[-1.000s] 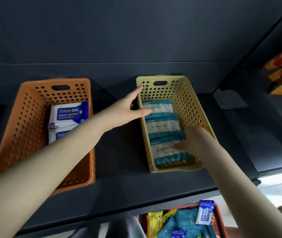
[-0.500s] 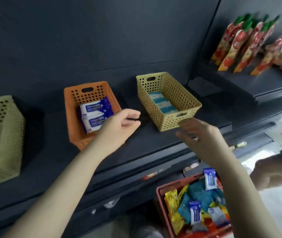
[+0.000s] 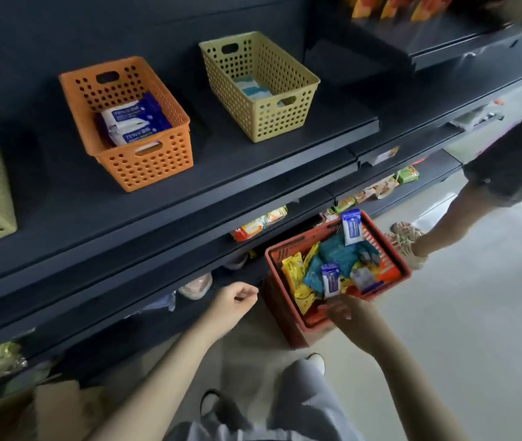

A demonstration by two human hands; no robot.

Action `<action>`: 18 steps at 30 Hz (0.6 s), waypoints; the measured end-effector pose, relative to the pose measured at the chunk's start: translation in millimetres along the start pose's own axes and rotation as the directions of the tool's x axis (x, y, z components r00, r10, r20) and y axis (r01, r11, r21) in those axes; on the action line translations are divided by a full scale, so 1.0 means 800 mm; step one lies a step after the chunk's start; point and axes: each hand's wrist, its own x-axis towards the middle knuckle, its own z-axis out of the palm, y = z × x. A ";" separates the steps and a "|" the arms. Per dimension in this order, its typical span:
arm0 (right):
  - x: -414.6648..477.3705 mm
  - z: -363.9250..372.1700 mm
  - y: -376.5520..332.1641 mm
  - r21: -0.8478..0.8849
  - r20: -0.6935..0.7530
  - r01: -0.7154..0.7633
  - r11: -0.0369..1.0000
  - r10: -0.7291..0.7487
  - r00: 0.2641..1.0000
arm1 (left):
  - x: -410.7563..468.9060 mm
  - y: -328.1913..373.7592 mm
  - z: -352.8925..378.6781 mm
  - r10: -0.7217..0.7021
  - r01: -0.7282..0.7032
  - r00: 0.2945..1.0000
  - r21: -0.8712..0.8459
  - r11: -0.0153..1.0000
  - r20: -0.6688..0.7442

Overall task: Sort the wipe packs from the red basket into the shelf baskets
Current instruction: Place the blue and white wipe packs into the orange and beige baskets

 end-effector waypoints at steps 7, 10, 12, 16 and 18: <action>0.093 -0.063 0.129 0.068 -0.006 -0.130 0.989 0.131 0.991 | 0.091 0.012 0.111 -0.220 0.220 0.975 -0.074 0.973 0.000; 0.165 -0.085 0.190 0.094 -0.016 -0.143 0.985 0.146 0.989 | 0.155 0.015 0.165 -0.298 0.295 0.954 -0.120 0.948 -0.010; 0.216 -0.085 0.229 0.101 0.016 -0.170 0.980 0.170 0.985 | 0.202 0.008 0.204 -0.373 0.363 0.928 -0.175 0.915 -0.022; 0.311 -0.046 0.290 0.229 0.087 -0.326 0.917 0.314 0.945 | 0.294 -0.018 0.274 -0.479 0.447 0.874 -0.254 0.858 -0.079; 0.352 -0.008 0.313 0.312 0.163 -0.419 0.853 0.386 0.908 | 0.340 -0.036 0.302 -0.495 0.456 0.864 -0.277 0.846 -0.090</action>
